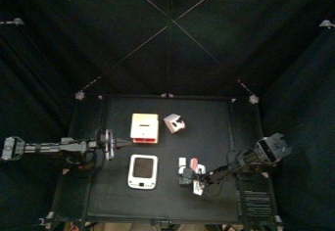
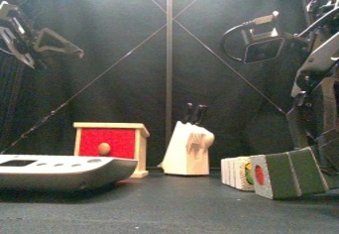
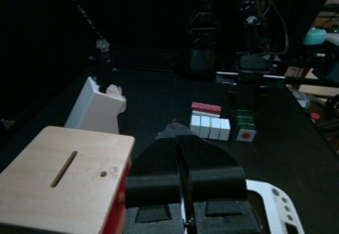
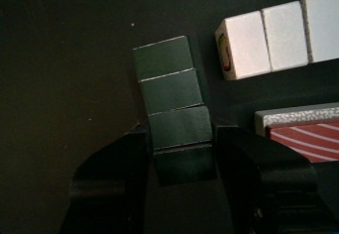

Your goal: Put green sushi roll below white sushi roll and salmon sushi

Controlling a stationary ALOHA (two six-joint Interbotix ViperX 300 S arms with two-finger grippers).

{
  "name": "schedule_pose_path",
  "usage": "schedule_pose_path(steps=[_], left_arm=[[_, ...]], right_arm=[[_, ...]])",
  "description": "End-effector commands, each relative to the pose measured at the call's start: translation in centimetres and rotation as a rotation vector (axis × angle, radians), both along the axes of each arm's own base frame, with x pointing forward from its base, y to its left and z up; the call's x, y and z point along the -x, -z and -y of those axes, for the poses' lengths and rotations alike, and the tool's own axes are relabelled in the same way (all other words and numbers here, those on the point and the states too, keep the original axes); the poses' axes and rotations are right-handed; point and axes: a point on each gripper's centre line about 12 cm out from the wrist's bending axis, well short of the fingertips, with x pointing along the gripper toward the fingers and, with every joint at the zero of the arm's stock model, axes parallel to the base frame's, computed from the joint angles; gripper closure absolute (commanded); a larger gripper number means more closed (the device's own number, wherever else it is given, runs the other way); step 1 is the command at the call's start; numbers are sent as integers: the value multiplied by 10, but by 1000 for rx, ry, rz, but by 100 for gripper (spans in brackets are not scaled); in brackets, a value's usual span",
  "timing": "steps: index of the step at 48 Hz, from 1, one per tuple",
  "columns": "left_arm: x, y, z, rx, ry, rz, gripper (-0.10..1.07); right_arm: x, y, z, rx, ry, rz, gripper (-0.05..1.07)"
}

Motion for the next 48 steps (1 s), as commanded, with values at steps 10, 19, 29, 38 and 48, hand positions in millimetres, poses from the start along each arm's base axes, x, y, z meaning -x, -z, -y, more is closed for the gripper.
schedule_pose_path(steps=[10,19,29,38,48], left_arm=[[-2,-6,-1,-3,-4,20,99],[-1,-5,-1,-3,-4,18,99],[-2,-5,-1,-3,-4,18,99],[-1,-5,-1,-3,-4,17,99],[-1,-5,-1,-3,-7,17,99]], right_arm=[[-2,-6,0,-9,17,6,32],[-3,-8,0,-9,25,4,25],[-6,-9,-2,-12,24,5,17],[-12,-11,-6,-10,13,14,14],[-16,-8,-8,2,-6,20,14]])
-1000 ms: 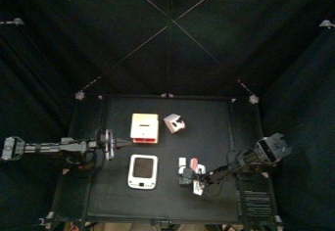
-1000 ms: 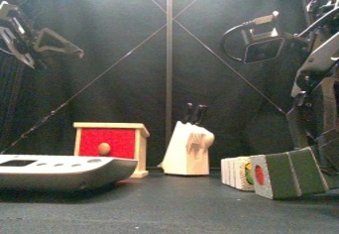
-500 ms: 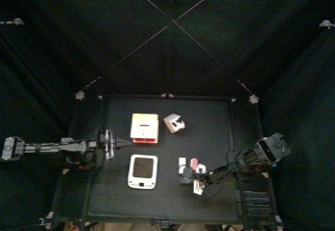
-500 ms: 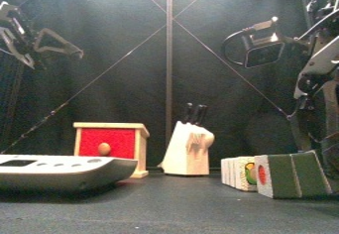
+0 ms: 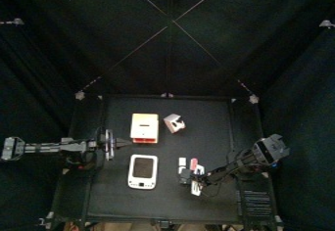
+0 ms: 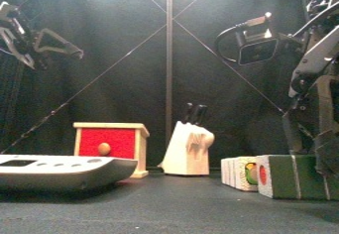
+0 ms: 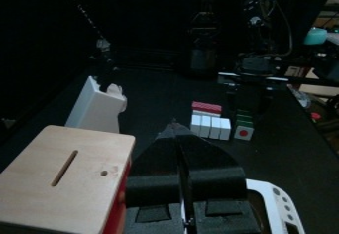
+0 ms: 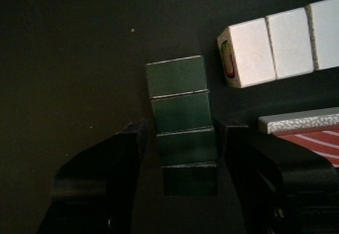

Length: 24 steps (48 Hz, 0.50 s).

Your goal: Put green sushi roll below white sushi roll and salmon sushi

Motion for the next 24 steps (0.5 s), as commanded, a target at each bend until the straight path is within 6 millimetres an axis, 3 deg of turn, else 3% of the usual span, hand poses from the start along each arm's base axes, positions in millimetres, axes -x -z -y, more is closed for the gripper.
schedule_pose_path(steps=[1,24], left_arm=[[-2,-5,-1,-3,-5,15,99],[-2,-4,-1,-3,-7,15,99]], right_arm=[[-9,-10,-5,-14,-14,42,14],[-15,-12,-18,-42,-3,34,14]])
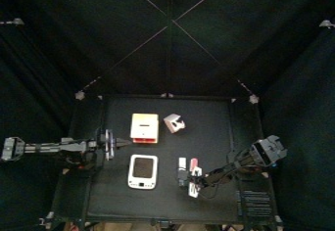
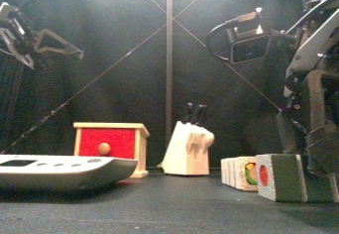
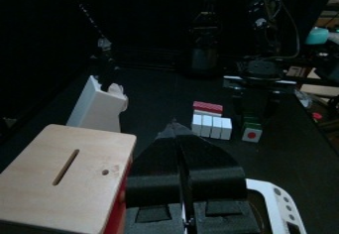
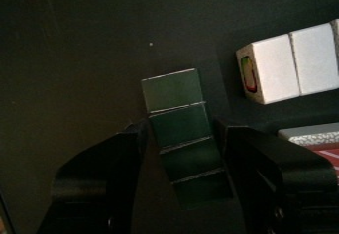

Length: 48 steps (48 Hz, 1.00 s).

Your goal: Put green sushi roll below white sushi roll and salmon sushi

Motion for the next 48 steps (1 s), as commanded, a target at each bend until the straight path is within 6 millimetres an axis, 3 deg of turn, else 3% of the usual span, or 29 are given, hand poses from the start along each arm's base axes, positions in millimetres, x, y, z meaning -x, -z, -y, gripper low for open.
schedule_pose_path(steps=[1,13,32,48], left_arm=[[-2,-5,-1,-3,-4,18,99],[-2,-5,-1,-3,-4,17,99],[-2,-5,-1,-2,-4,18,99],[-1,-4,-2,-1,-8,15,99]], right_arm=[[-6,-12,-3,-16,4,31,14],[-9,-23,-1,14,6,39,14],[-19,-80,8,62,-9,184,14],[-52,-123,40,31,112,294,14]])
